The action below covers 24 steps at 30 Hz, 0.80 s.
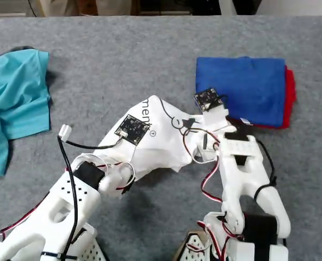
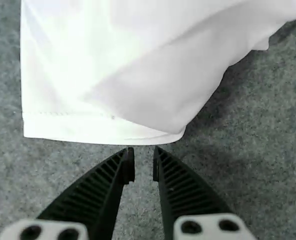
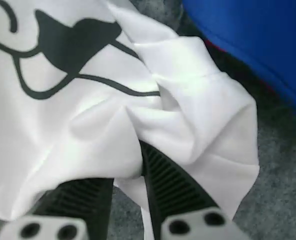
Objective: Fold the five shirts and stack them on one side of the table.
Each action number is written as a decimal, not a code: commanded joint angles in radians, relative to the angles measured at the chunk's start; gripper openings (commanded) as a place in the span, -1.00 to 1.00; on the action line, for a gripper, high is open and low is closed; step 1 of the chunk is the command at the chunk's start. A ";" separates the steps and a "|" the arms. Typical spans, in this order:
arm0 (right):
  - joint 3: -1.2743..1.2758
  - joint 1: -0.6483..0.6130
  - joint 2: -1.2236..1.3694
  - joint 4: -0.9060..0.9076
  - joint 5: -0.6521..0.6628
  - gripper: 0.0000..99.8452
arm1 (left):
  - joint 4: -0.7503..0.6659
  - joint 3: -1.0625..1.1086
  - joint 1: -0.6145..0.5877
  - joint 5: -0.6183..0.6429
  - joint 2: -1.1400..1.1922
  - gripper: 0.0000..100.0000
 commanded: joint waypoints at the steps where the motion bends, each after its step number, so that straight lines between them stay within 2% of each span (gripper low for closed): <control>1: -0.001 0.016 -0.027 -0.023 -0.009 -1.00 | -0.031 0.002 0.006 0.014 0.004 -0.85; 4: -0.001 0.016 -0.027 -0.025 -0.011 -1.00 | -0.115 0.040 0.006 0.072 0.004 -0.97; 9: -0.001 0.016 -0.027 -0.025 -0.009 -1.00 | -0.250 0.127 0.006 0.138 0.004 -0.96; 12: -0.001 0.016 -0.027 -0.026 -0.009 -1.00 | -0.270 0.140 0.003 0.137 0.004 -0.96; 15: 0.001 0.016 -0.027 -0.026 -0.008 -1.00 | -0.261 0.104 -0.064 0.140 -0.004 -0.96; 19: 0.001 0.016 -0.027 -0.026 -0.008 -1.00 | -0.164 -0.029 -0.244 0.141 -0.007 -0.96; 24: 0.001 0.016 -0.027 -0.026 -0.008 -1.00 | 0.077 -0.269 -0.485 0.137 -0.007 -0.96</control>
